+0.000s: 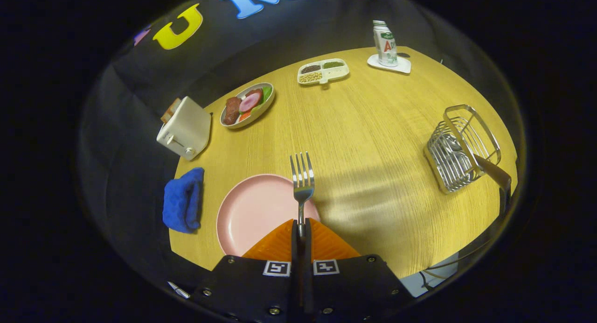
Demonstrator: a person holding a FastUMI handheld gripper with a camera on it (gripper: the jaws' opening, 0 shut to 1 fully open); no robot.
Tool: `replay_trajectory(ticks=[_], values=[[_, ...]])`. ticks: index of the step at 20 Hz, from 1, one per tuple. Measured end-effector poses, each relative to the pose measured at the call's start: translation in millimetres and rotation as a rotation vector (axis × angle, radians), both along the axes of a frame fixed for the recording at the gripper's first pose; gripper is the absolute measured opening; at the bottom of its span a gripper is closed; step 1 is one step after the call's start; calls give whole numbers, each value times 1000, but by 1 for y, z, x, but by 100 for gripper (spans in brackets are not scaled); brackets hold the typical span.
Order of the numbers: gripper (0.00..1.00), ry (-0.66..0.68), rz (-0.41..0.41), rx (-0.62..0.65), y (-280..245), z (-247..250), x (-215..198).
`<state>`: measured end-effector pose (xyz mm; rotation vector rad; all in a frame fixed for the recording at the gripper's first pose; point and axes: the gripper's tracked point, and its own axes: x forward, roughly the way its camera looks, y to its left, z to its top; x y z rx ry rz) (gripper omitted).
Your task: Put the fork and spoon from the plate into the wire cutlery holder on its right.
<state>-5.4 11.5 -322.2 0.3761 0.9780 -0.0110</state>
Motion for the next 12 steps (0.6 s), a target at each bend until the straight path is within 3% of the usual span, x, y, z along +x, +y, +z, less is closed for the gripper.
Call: replay_trajectory(ticks=[12], values=[[4, -68, -297, 43, -92, 28, -19]])
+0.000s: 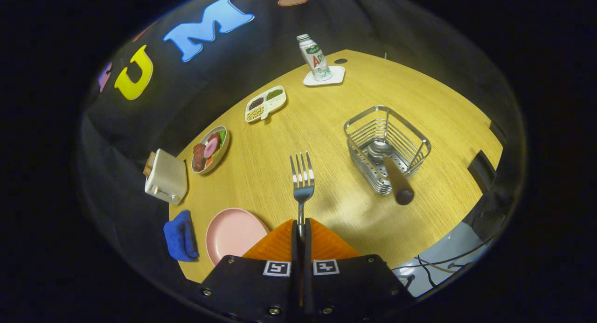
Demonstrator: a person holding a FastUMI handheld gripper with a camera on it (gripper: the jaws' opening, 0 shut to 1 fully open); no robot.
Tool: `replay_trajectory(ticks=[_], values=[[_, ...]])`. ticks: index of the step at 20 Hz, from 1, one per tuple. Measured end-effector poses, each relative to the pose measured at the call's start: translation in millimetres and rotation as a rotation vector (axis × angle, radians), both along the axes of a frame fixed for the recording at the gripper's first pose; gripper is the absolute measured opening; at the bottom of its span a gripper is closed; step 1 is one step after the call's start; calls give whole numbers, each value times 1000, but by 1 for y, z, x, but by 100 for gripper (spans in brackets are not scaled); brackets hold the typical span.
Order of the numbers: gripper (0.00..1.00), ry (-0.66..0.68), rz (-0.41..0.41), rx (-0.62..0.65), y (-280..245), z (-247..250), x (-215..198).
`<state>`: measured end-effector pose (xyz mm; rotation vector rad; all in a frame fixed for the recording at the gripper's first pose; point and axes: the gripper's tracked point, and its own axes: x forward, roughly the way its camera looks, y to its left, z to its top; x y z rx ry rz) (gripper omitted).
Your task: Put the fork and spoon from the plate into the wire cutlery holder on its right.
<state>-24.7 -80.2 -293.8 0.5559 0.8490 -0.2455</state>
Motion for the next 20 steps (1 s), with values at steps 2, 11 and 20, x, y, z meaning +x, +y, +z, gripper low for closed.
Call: replay_trajectory(ticks=[2, 11, 20], values=[[4, -14, -49, 8, -15, 5, -4], [3, -55, -197, 83, -54, 15, -18], [4, 7, -239, 152, -67, 8, -9]])
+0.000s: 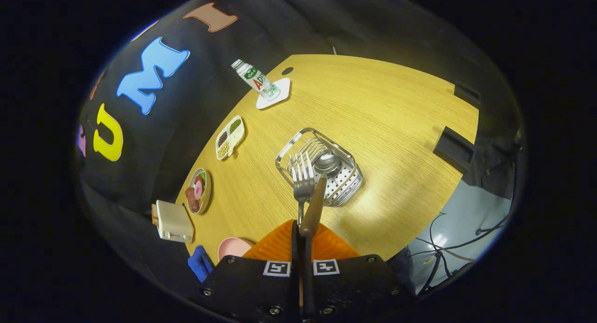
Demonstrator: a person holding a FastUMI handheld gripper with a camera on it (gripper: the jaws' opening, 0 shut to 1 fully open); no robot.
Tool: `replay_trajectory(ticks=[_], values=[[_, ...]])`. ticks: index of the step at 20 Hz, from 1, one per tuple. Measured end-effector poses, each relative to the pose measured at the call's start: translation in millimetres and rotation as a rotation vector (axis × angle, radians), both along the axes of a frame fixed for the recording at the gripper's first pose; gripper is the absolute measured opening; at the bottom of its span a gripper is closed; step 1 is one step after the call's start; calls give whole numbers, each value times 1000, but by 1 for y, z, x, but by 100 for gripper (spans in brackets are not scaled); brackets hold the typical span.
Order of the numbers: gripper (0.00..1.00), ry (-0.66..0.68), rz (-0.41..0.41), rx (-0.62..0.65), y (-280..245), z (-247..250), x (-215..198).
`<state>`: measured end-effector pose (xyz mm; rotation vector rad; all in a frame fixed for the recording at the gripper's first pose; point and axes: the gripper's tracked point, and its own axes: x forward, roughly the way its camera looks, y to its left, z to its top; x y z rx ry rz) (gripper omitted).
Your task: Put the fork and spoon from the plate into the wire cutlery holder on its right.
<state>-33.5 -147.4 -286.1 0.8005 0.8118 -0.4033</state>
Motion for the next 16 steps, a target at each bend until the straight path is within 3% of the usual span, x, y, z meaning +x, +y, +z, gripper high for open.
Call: replay_trajectory(ticks=[16], values=[[6, 65, -21, 64, -8, -5, 2]])
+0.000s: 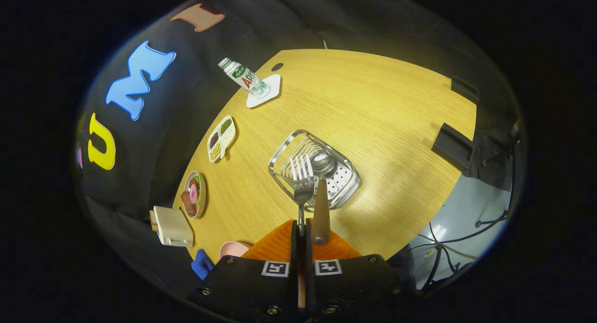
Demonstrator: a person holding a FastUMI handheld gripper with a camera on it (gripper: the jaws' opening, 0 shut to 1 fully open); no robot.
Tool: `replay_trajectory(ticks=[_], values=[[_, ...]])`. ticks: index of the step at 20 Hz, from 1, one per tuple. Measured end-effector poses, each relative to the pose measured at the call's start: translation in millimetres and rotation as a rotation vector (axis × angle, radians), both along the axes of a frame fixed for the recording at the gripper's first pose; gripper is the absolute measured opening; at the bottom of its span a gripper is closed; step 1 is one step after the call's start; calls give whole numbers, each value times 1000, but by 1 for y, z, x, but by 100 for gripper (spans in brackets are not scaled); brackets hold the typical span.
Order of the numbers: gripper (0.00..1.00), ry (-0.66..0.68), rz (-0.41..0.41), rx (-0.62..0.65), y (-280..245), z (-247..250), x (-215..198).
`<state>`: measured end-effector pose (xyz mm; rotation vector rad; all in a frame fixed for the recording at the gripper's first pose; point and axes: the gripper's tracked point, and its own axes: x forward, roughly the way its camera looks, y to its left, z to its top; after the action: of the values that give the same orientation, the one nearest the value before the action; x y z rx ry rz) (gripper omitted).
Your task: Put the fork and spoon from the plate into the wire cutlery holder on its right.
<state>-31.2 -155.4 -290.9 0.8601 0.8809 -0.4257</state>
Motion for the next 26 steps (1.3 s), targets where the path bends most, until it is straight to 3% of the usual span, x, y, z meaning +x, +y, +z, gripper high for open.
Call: replay_trajectory(ticks=[8, 9, 20, 22, 26], values=[[14, -52, -37, 30, -7, 13, 5], [20, -51, -37, 31, -7, 13, 5], [20, -53, -60, 20, -13, 17, 3], [30, -68, -62, 20, -13, 23, 4], [31, -88, -62, 12, -16, 34, 7]])
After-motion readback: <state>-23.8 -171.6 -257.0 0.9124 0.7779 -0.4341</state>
